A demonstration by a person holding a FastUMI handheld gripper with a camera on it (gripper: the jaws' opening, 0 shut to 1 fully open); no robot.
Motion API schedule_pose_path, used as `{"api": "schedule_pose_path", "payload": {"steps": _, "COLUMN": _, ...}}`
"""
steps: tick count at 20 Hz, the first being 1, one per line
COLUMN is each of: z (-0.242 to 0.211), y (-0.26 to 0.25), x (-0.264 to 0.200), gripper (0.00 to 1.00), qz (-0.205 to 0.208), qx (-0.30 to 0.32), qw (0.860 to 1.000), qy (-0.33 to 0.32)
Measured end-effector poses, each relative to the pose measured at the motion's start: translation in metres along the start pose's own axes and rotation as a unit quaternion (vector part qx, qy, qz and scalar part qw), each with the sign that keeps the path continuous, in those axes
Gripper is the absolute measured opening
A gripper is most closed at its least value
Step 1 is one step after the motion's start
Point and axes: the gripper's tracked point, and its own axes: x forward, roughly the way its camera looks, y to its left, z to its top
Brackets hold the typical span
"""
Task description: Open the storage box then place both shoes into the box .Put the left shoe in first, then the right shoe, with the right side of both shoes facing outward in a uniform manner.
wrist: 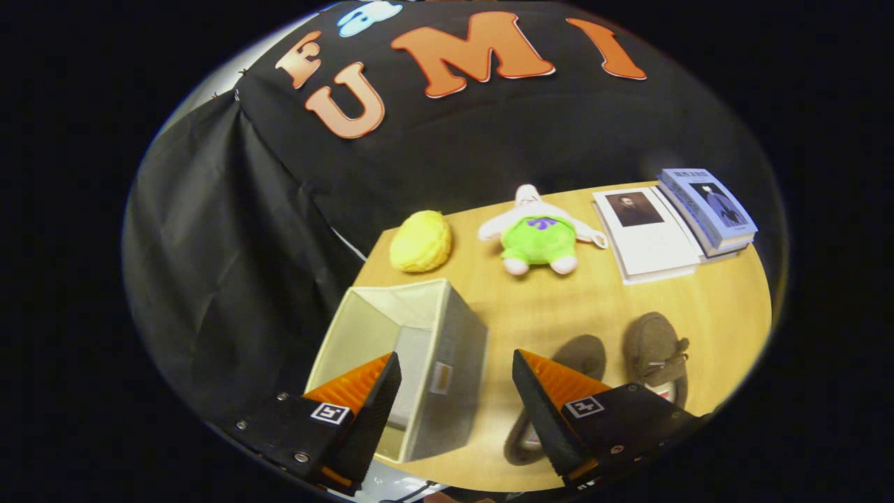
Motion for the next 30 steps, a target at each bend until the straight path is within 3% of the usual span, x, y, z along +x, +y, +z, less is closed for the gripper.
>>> {"api": "schedule_pose_path", "payload": {"steps": 7, "z": -0.080, "y": -0.080, "x": 0.005, "gripper": 0.93, "qz": -0.079, "qx": -0.010, "qw": 0.995, "qy": 0.061}}
{"api": "schedule_pose_path", "payload": {"steps": 11, "z": -0.105, "y": -0.108, "x": 0.025, "gripper": 0.83, "qz": -0.111, "qx": -0.006, "qw": 0.991, "qy": 0.080}}
{"api": "schedule_pose_path", "payload": {"steps": 15, "z": -0.111, "y": -0.124, "x": 0.048, "gripper": 0.69, "qz": -0.127, "qx": 0.007, "qw": 0.989, "qy": 0.075}}
{"api": "schedule_pose_path", "payload": {"steps": 24, "z": -0.101, "y": -0.146, "x": 0.074, "gripper": 0.11, "qz": -0.171, "qx": 0.054, "qw": 0.982, "qy": 0.063}}
{"api": "schedule_pose_path", "payload": {"steps": 26, "z": -0.101, "y": -0.141, "x": 0.068, "gripper": 0.05, "qz": -0.168, "qx": 0.066, "qw": 0.980, "qy": 0.082}}
{"api": "schedule_pose_path", "payload": {"steps": 30, "z": -0.078, "y": -0.116, "x": 0.047, "gripper": 0.04, "qz": -0.142, "qx": 0.077, "qw": 0.985, "qy": 0.065}}
